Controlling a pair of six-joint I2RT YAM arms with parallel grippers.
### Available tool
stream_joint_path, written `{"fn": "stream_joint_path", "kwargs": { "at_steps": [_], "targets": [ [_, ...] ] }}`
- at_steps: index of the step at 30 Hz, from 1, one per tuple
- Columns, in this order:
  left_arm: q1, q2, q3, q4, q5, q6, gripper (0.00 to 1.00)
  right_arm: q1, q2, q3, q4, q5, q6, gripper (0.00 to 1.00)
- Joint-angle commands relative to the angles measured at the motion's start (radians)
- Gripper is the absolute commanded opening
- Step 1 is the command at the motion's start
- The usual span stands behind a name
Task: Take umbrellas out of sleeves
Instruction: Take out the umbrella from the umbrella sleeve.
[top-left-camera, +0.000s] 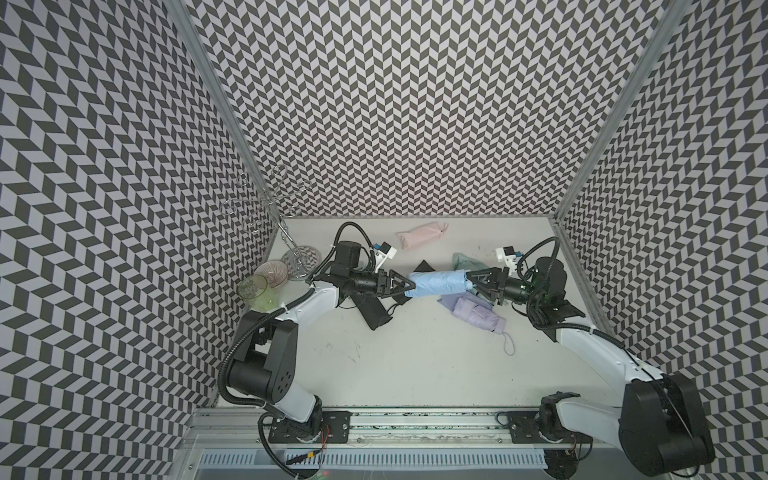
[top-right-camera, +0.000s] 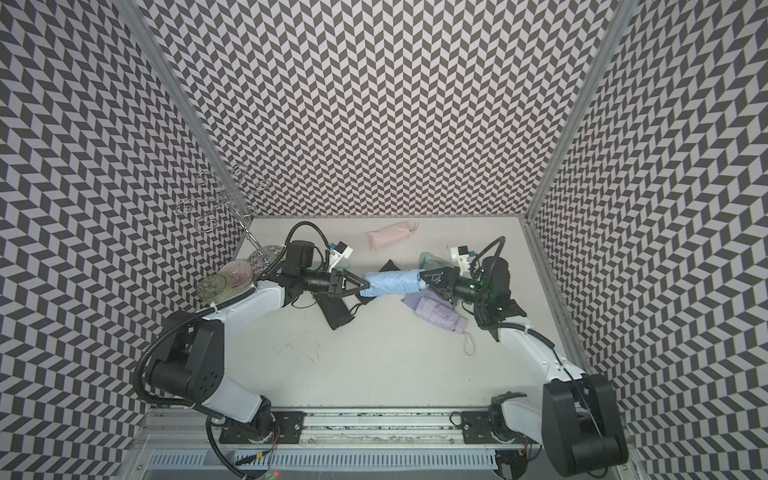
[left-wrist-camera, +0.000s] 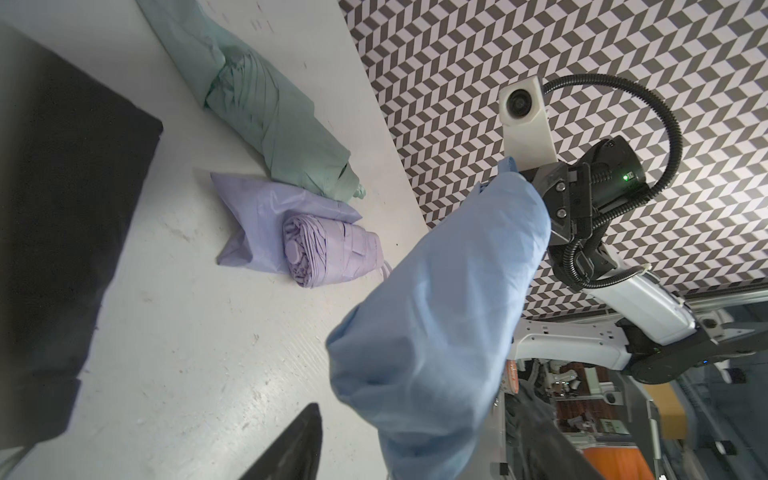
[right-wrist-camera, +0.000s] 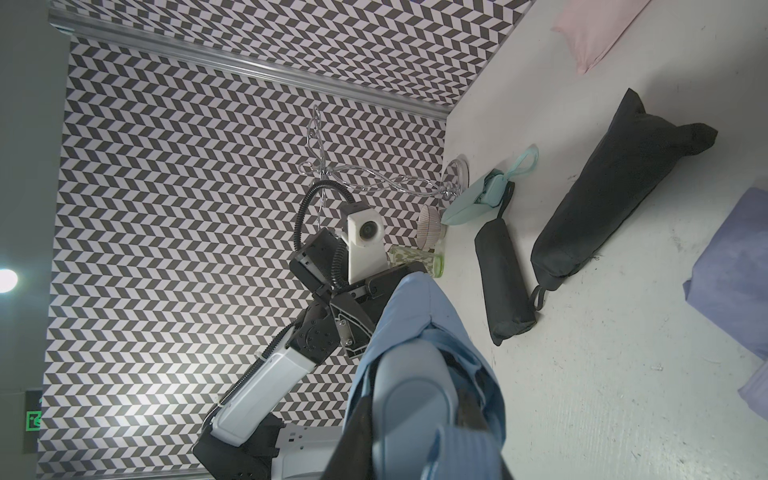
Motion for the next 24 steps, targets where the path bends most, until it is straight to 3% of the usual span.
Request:
{"fn": "stream_joint_path", "kwargs": {
  "at_steps": [1, 4, 13, 15, 24],
  "targets": [
    [-0.007, 0.014, 0.028, 0.003, 0.008, -0.001, 0.61, -0.002, -0.043, 0.012, 0.111, -0.001, 0.020, 0.00],
    [-0.005, 0.023, 0.033, 0.002, 0.022, -0.004, 0.38, -0.001, -0.049, 0.010, 0.103, 0.001, 0.017, 0.00],
    [0.017, 0.012, 0.023, -0.017, 0.036, 0.006, 0.04, -0.003, -0.064, 0.010, 0.067, 0.010, -0.009, 0.00],
    [0.023, 0.010, 0.022, -0.028, 0.040, 0.012, 0.00, -0.003, -0.067, 0.010, 0.059, 0.013, -0.015, 0.00],
    [0.091, -0.030, 0.007, -0.076, -0.035, 0.032, 0.00, -0.019, -0.096, 0.008, 0.003, 0.026, -0.054, 0.00]
  ]
}}
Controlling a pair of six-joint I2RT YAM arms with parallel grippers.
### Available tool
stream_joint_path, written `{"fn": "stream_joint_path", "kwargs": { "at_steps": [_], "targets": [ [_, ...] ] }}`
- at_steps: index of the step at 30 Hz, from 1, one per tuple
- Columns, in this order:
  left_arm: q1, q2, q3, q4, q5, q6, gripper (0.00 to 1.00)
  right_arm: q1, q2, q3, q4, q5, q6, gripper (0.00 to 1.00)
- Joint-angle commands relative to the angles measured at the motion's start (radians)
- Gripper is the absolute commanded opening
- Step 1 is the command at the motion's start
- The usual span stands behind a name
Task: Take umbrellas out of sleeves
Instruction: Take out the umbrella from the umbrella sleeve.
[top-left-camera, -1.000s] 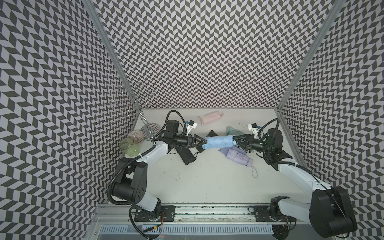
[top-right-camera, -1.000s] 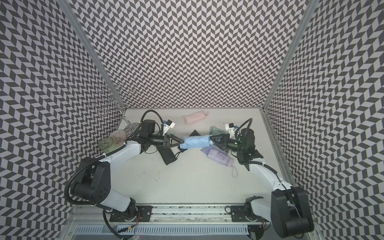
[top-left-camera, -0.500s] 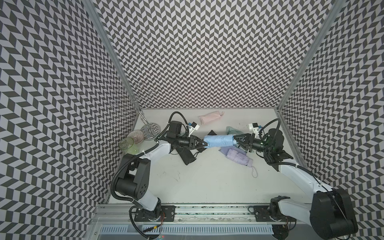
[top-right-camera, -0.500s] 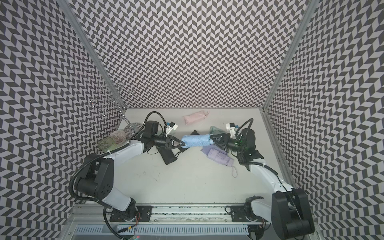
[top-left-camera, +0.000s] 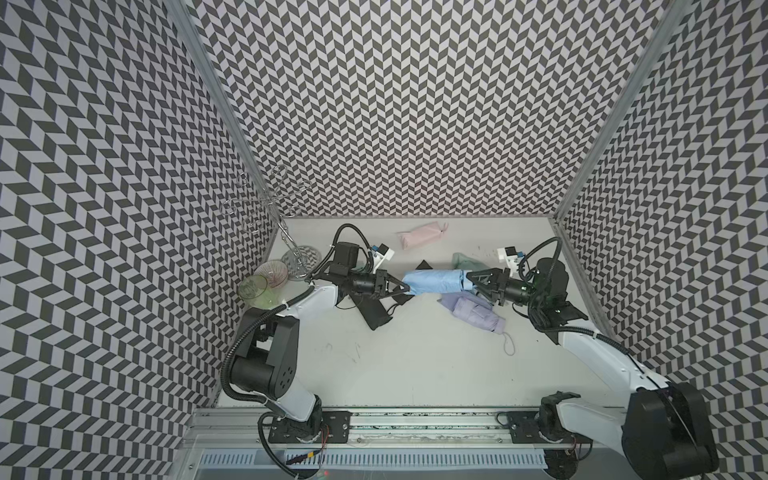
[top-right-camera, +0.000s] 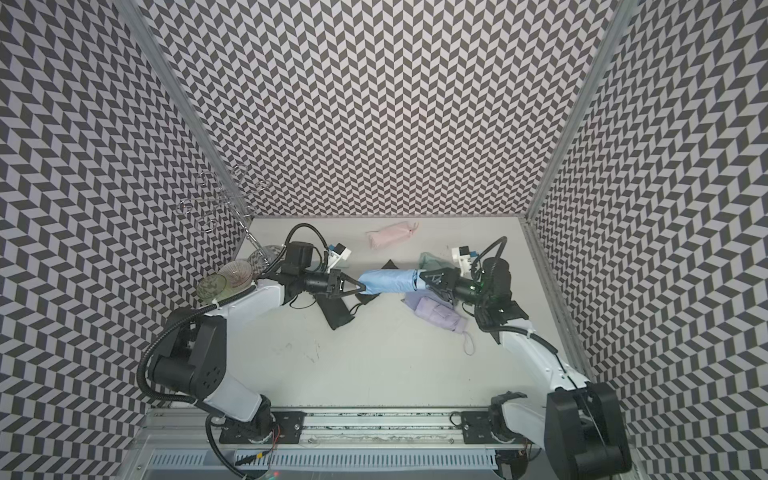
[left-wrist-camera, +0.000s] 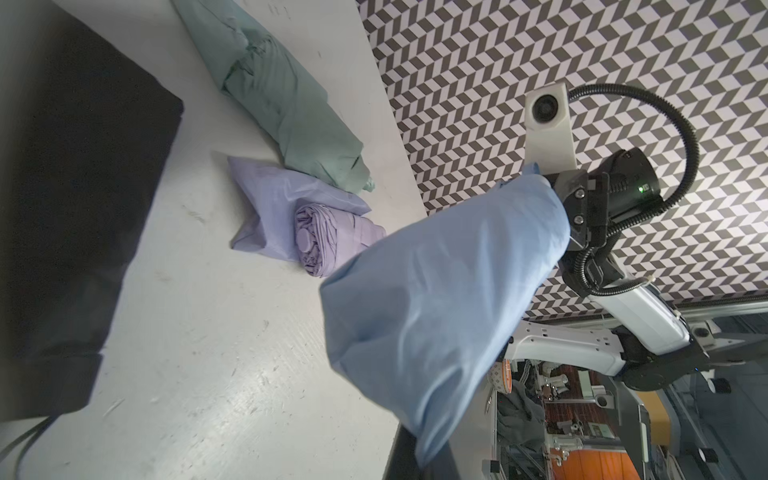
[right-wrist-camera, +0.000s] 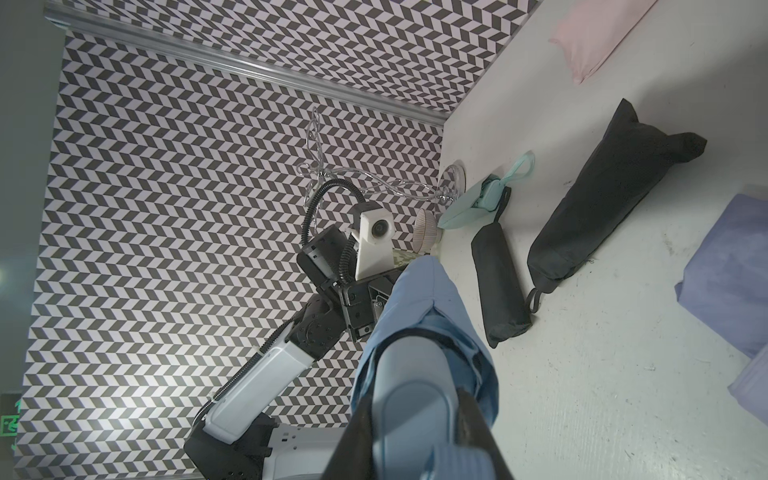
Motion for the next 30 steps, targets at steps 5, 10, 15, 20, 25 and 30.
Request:
{"fn": "stream_joint_path", "kwargs": {
  "at_steps": [5, 10, 15, 20, 25, 30],
  "targets": [
    [0.051, -0.048, 0.014, -0.042, -0.039, 0.032, 0.00, -0.027, -0.064, -0.004, 0.060, -0.017, -0.011, 0.00],
    [0.044, -0.051, 0.021, -0.025, -0.013, 0.033, 0.00, -0.029, -0.057, -0.009, 0.068, -0.044, -0.007, 0.00],
    [-0.037, -0.041, 0.106, -0.136, -0.015, 0.173, 0.00, 0.011, -0.008, 0.055, -0.033, -0.065, -0.099, 0.03],
    [-0.075, -0.041, 0.147, -0.172, -0.009, 0.211, 0.00, 0.046, 0.013, 0.089, -0.091, -0.057, -0.143, 0.08],
    [-0.082, -0.054, 0.151, -0.166, -0.006, 0.210, 0.00, 0.048, 0.009, 0.086, -0.103, -0.075, -0.160, 0.23],
    [-0.106, -0.059, 0.156, -0.151, -0.012, 0.201, 0.00, 0.048, 0.012, 0.089, -0.132, -0.084, -0.185, 0.32]
  ]
}}
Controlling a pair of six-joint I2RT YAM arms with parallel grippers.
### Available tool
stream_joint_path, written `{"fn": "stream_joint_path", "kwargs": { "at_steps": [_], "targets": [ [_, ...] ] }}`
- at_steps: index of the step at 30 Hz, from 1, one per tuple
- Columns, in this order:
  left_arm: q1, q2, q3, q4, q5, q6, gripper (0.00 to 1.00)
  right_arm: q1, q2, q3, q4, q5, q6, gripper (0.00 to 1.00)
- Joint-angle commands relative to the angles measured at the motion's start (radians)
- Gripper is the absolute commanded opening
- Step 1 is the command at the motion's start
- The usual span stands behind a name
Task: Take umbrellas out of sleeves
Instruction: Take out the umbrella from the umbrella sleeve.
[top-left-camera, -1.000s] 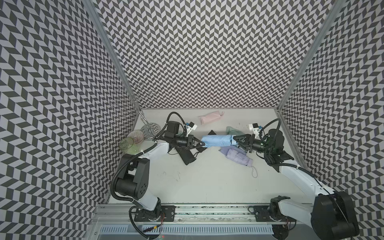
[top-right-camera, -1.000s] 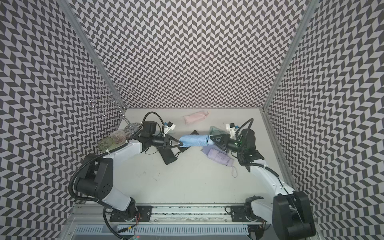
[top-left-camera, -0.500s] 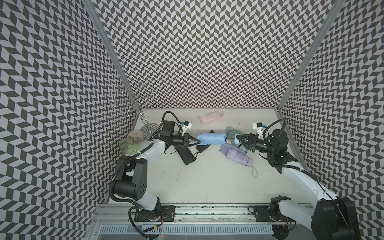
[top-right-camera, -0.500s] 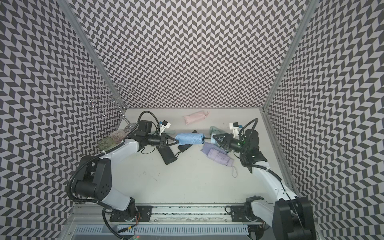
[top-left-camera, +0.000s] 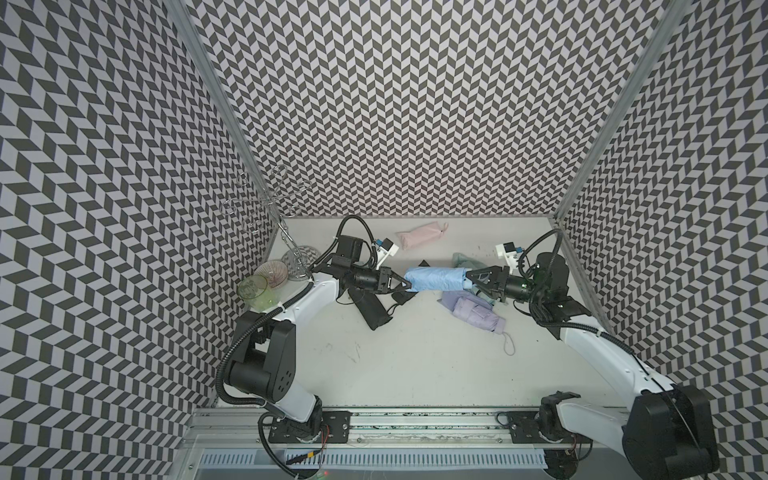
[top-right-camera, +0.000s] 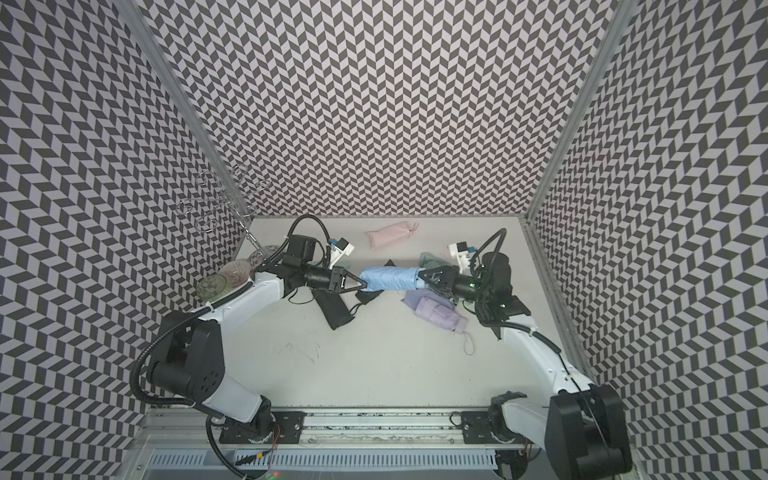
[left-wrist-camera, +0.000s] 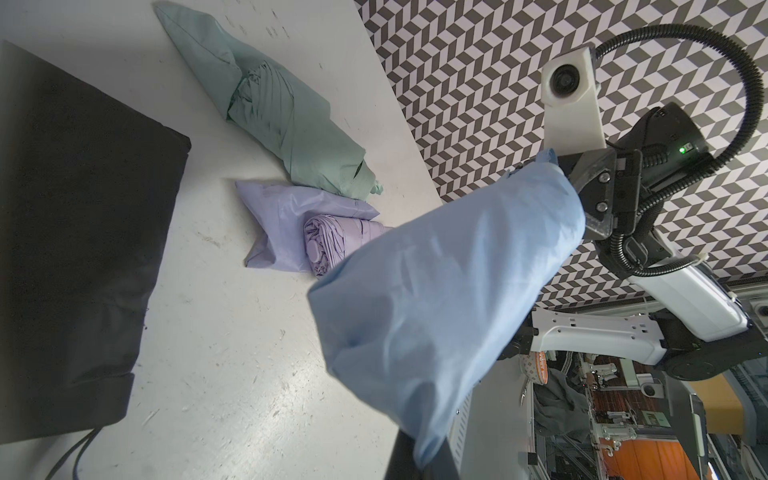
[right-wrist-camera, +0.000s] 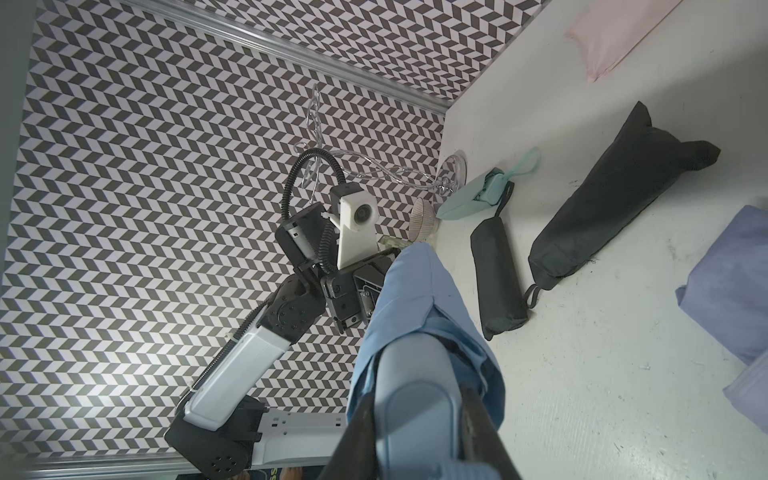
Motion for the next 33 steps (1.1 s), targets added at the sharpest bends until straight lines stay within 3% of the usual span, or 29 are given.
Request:
{"fn": "stream_joint_path", "kwargs": {
  "at_steps": [1, 4, 15, 19, 24, 27, 29, 32, 33],
  "targets": [
    [-0.047, -0.040, 0.046, 0.046, 0.059, 0.023, 0.00, 0.025, 0.006, 0.019, -0.009, -0.064, -0.041, 0.33],
    [-0.055, -0.037, 0.057, 0.042, 0.056, 0.024, 0.00, 0.025, 0.007, 0.019, -0.022, -0.069, -0.056, 0.41],
    [-0.068, -0.037, 0.061, 0.043, 0.060, 0.023, 0.00, 0.029, 0.024, 0.006, 0.002, -0.082, -0.050, 0.41],
    [-0.076, -0.029, 0.069, 0.040, 0.061, 0.025, 0.00, 0.041, 0.039, 0.001, 0.015, -0.097, -0.046, 0.30],
    [-0.072, -0.017, 0.068, 0.017, 0.057, 0.027, 0.00, 0.039, 0.028, -0.014, 0.023, -0.106, -0.041, 0.02],
    [-0.059, -0.010, 0.054, 0.007, 0.056, 0.024, 0.16, 0.031, 0.009, -0.056, 0.102, -0.105, 0.024, 0.00],
    [-0.042, -0.025, 0.021, 0.053, 0.064, -0.017, 0.43, 0.025, 0.001, -0.079, 0.162, -0.109, 0.065, 0.00],
    [-0.006, -0.066, -0.047, 0.176, 0.085, -0.116, 0.67, 0.023, -0.006, -0.083, 0.172, -0.108, 0.067, 0.00],
    [0.003, -0.076, -0.064, 0.210, 0.093, -0.149, 0.71, 0.022, -0.007, -0.084, 0.172, -0.109, 0.065, 0.00]
  ]
}}
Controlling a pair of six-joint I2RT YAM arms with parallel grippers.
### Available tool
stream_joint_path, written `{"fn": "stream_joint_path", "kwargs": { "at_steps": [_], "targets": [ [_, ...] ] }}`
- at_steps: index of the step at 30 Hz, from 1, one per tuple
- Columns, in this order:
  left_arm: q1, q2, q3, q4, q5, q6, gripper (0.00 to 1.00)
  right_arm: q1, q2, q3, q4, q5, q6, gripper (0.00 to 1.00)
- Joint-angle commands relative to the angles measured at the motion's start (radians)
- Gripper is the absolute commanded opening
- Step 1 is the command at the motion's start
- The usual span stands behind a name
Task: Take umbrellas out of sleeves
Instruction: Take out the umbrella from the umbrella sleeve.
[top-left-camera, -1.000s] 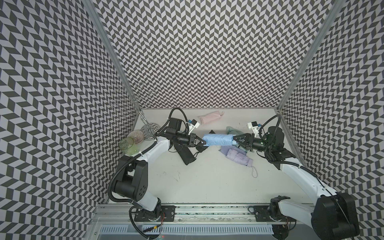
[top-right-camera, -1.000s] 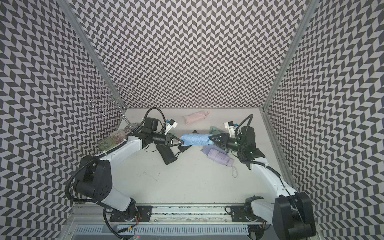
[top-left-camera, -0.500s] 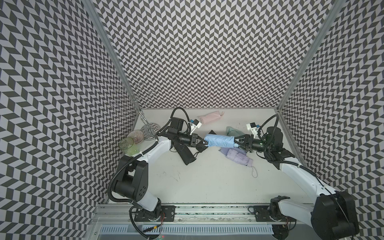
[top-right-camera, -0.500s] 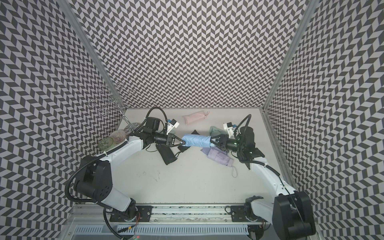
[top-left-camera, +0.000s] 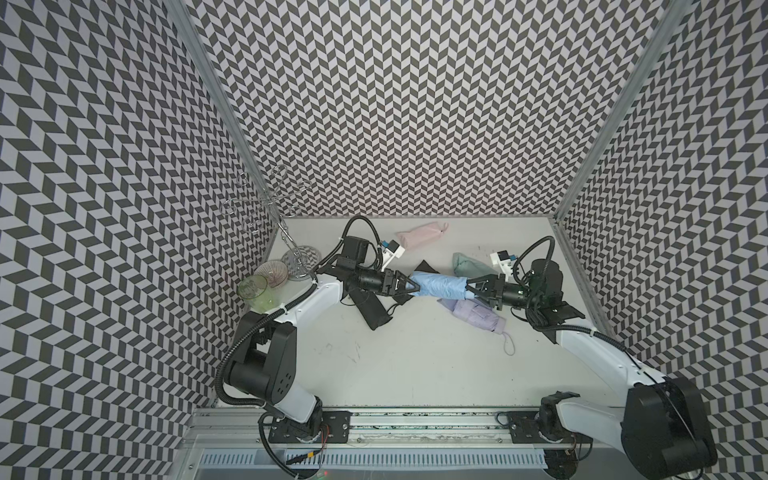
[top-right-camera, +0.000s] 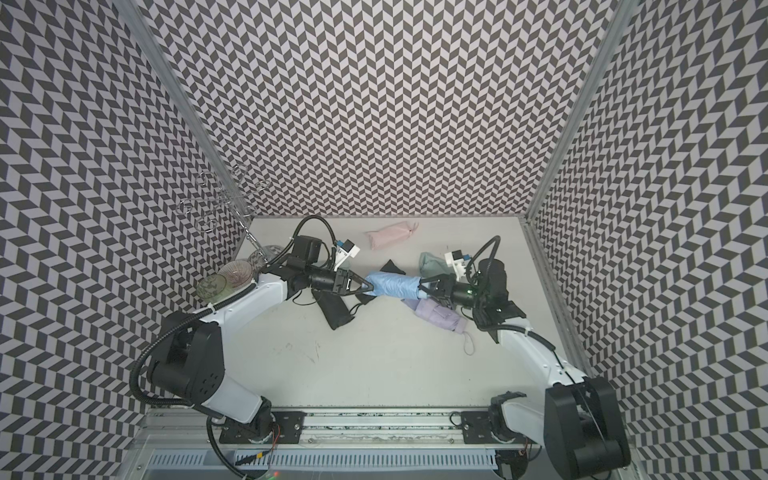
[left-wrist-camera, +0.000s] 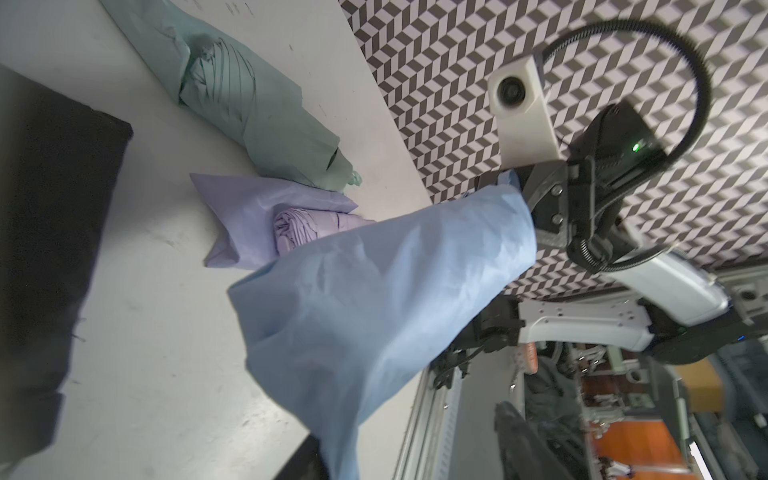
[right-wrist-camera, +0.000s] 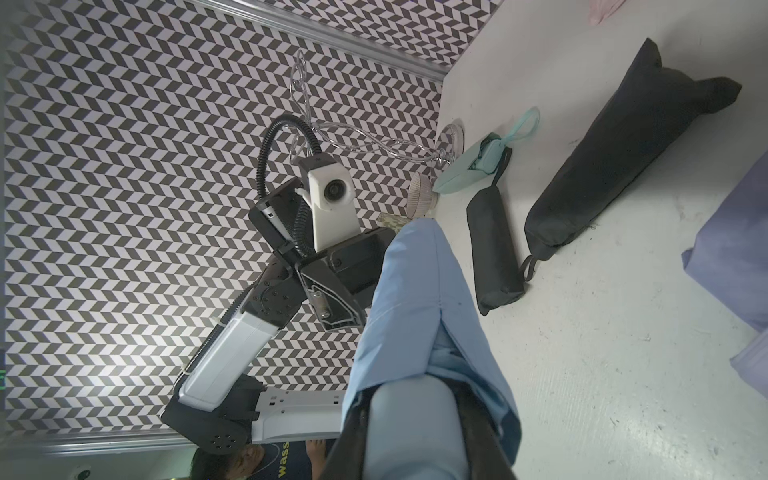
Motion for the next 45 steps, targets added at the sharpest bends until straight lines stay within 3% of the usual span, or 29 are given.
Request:
{"fn": "stream_joint_path", "kwargs": {
  "at_steps": [1, 6, 14, 20, 33, 38, 45],
  "targets": [
    [0.039, -0.069, -0.046, 0.183, 0.071, -0.111, 0.73, 0.009, -0.028, -0.005, 0.102, -0.049, 0.028, 0.00],
    [0.054, -0.071, -0.055, 0.198, 0.082, -0.128, 0.78, 0.008, -0.025, -0.011, 0.130, -0.051, 0.048, 0.00],
    [0.054, -0.019, -0.011, 0.045, 0.030, -0.018, 0.70, 0.009, -0.022, 0.016, 0.138, -0.042, 0.064, 0.00],
    [0.049, -0.014, -0.010, 0.029, 0.024, 0.002, 0.65, 0.009, -0.010, 0.034, 0.140, -0.036, 0.069, 0.00],
    [0.049, 0.041, 0.019, -0.062, 0.001, 0.060, 0.10, 0.009, -0.009, 0.046, 0.129, -0.033, 0.069, 0.00],
    [0.048, 0.055, 0.052, -0.109, -0.011, 0.090, 0.01, 0.009, -0.013, 0.041, 0.123, -0.028, 0.065, 0.00],
    [0.075, 0.020, 0.069, -0.139, -0.138, 0.123, 0.00, 0.007, -0.014, 0.029, 0.127, -0.014, 0.063, 0.00]
  ]
}}
